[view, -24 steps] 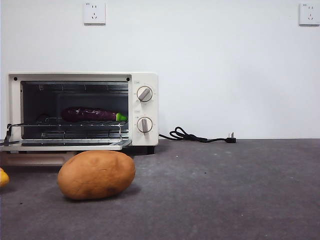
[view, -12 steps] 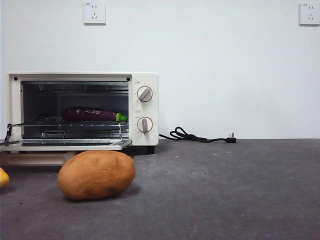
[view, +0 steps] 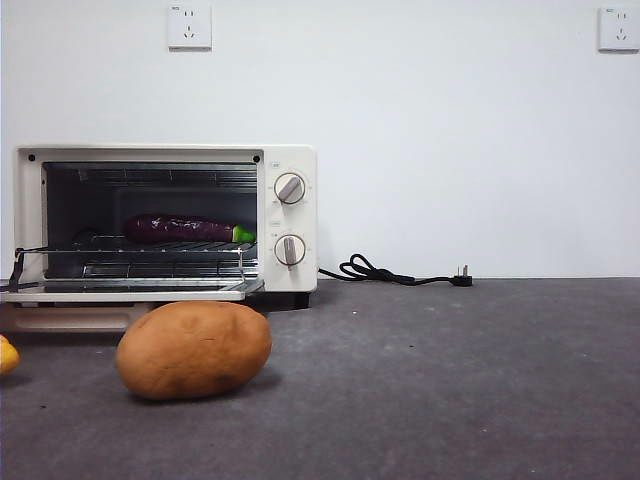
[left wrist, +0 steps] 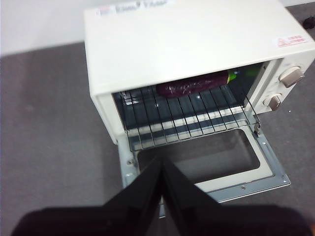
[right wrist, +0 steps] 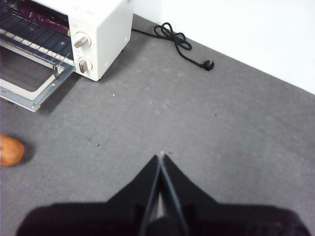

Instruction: Take the eggplant from the table,put the eggplant in the oven

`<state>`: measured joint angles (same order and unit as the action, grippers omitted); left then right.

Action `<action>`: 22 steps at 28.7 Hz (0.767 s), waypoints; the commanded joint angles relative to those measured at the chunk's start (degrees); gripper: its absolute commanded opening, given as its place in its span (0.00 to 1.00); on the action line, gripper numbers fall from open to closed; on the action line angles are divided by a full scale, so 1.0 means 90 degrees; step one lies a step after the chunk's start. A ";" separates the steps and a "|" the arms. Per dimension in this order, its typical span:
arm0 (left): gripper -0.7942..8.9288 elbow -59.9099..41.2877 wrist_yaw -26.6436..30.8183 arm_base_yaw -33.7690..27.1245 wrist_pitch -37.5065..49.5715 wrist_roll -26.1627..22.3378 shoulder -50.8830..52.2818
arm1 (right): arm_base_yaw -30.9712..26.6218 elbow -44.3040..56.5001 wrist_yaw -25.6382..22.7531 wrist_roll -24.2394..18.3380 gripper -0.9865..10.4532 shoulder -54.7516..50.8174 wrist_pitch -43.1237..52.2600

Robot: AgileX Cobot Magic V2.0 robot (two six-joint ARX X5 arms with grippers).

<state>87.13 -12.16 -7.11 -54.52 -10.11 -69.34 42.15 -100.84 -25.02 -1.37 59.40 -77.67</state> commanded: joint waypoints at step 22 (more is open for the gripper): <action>0.08 -0.0699 -0.1698 -0.1904 0.0588 0.0068 -0.2642 | 0.0022 0.0614 -0.0233 -0.0041 0.08 -0.1416 -0.0160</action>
<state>81.52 -27.03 -24.03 -48.97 -9.39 -92.79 42.15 -95.70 -27.00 -1.43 46.70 -77.67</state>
